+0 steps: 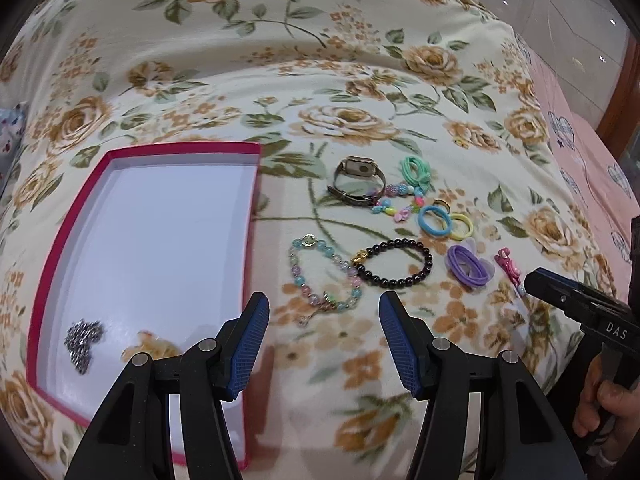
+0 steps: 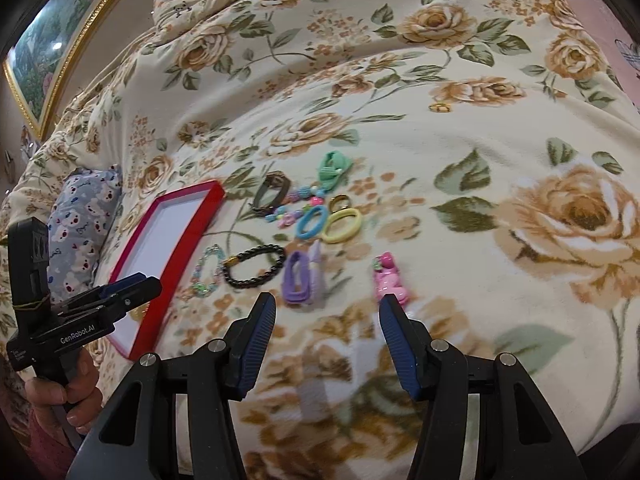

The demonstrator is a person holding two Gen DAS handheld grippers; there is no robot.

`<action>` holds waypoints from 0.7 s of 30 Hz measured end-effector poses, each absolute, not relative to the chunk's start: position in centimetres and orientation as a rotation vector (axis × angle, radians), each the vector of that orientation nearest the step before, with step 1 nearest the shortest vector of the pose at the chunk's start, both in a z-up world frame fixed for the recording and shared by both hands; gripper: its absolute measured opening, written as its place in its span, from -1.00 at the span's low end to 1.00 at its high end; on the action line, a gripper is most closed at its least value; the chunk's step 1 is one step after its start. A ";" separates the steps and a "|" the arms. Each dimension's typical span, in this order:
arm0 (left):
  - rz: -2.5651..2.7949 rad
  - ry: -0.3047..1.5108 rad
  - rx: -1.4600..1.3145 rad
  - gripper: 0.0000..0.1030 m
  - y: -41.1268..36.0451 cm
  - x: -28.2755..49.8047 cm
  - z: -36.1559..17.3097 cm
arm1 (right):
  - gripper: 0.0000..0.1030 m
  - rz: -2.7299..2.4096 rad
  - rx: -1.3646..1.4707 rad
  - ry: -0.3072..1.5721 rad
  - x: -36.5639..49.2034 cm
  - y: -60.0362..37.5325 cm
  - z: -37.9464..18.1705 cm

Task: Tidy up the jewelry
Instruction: 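Grasp the black bead bracelet with the left tool while the right tool grasps the pink flamingo clip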

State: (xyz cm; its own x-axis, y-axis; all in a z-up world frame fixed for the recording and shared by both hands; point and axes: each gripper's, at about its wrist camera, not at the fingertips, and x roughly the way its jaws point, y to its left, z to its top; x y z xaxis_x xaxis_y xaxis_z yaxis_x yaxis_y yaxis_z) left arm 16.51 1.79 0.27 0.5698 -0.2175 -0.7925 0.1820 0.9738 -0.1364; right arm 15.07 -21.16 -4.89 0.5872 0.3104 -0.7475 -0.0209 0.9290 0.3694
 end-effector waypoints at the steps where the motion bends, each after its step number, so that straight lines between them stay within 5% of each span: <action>1: -0.236 0.941 -0.033 0.11 1.4 17.0 0.1 | 0.09 0.190 0.335 0.930 15.2 -21.2 -5.0; 11: -0.285 0.968 0.073 0.10 -2.5 21.6 -1.5 | 0.05 0.110 0.269 0.990 17.2 -22.5 -6.7; 21: -0.304 1.044 0.195 0.07 -5.7 26.3 -5.7 | -0.34 0.095 0.221 1.019 17.9 -22.3 -8.1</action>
